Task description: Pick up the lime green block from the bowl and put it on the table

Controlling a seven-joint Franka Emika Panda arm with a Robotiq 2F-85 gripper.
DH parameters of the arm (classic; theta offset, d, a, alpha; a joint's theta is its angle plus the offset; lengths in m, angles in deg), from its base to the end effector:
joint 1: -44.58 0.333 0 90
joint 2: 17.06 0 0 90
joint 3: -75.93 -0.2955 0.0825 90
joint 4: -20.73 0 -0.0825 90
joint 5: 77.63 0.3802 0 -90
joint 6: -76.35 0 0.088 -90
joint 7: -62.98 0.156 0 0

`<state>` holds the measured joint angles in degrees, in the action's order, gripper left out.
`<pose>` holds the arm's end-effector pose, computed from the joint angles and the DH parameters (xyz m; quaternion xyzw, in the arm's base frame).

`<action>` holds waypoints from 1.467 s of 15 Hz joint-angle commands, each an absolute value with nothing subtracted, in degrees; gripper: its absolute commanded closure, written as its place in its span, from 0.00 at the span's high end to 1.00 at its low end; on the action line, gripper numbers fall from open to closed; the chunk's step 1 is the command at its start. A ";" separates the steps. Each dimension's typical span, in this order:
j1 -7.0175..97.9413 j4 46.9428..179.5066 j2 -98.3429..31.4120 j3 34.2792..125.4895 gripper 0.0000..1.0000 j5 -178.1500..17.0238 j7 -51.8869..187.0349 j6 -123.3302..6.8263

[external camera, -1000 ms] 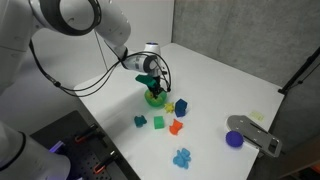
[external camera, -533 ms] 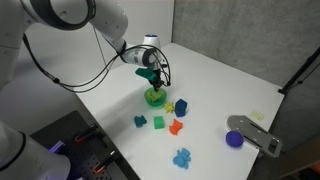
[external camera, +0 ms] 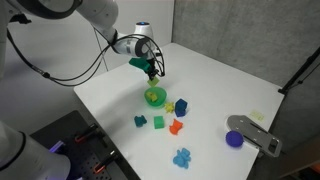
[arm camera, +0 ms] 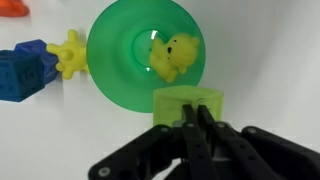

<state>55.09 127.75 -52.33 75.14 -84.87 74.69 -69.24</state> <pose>0.6209 0.1221 0.1257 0.9980 0.0461 0.0350 0.0268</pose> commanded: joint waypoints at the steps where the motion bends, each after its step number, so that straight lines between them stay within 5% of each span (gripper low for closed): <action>1: 55.08 132.51 -47.83 72.54 0.04 -83.02 72.53 -70.75; 8: 52.21 137.01 -44.26 66.99 0.05 -74.84 66.32 -67.44; 10: 51.68 137.02 -44.44 66.86 0.33 -73.20 65.26 -65.59; 11: 51.63 136.81 -44.78 67.24 0.35 -72.99 65.31 -64.65; 19: 51.14 136.73 -44.30 70.05 0.99 -73.78 67.26 -62.50; 22: 50.98 138.03 -42.03 70.73 1.00 -73.62 68.04 -62.30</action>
<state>51.32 136.03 -45.66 70.31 -74.24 67.18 -63.69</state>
